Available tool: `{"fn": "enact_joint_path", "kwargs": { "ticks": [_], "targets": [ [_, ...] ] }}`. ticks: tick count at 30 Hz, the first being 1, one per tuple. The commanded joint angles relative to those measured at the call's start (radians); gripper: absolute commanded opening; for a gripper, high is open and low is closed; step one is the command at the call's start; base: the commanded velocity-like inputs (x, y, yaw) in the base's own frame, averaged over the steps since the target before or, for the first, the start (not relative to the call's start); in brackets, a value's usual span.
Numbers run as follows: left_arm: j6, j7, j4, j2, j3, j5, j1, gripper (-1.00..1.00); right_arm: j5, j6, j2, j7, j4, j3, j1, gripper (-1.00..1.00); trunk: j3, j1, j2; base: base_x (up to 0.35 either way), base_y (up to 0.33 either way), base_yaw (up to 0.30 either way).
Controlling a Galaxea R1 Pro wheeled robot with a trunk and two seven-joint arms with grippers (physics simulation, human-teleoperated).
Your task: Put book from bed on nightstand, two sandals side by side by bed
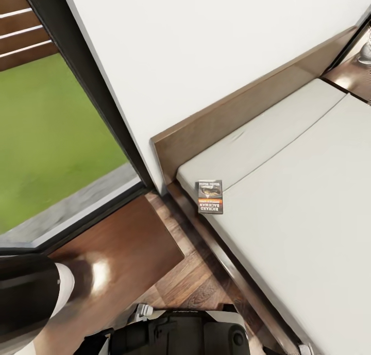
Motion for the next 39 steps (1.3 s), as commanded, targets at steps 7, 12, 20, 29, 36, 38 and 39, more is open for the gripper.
{"fn": "enact_joint_path", "kwargs": {
  "ticks": [7,12,20,29,36,38,39],
  "targets": [
    [0.011,-0.006,-0.001,0.000,0.008,-0.003,0.000,1.00,-0.010,0.009,-0.001,0.002,0.013,0.004,-0.001,1.00,0.004,0.001,-0.001,0.000,0.000,-0.201],
    [0.011,-0.006,-0.001,0.000,0.009,-0.003,0.000,1.00,-0.010,0.009,-0.001,0.002,0.014,0.004,-0.001,1.00,0.007,0.001,-0.001,0.000,0.000,-0.247],
    [0.011,-0.006,-0.001,0.000,0.009,-0.003,0.000,1.00,-0.009,0.009,0.000,0.005,0.014,0.005,-0.001,1.00,0.013,0.001,-0.001,0.000,0.000,-0.254],
    [0.012,-0.006,-0.001,0.000,0.009,-0.003,0.000,1.00,-0.009,0.009,0.000,0.007,0.014,0.005,-0.001,1.00,0.016,0.001,-0.001,0.000,0.000,-0.117],
    [0.011,-0.006,-0.001,0.000,0.009,-0.003,0.000,1.00,-0.009,0.007,0.000,0.007,0.014,0.005,-0.001,1.00,0.016,0.001,-0.001,0.000,0.000,-0.007],
    [0.011,-0.006,-0.001,0.000,0.009,-0.003,0.000,1.00,-0.009,0.007,0.000,0.007,0.014,0.005,0.000,1.00,0.016,0.001,-0.001,0.000,0.000,-0.012],
    [0.011,-0.006,-0.001,0.000,0.009,-0.003,0.000,1.00,-0.009,0.007,0.000,0.007,0.014,0.005,0.000,1.00,0.016,0.001,-0.001,0.000,0.000,-0.048]
  ]
}}
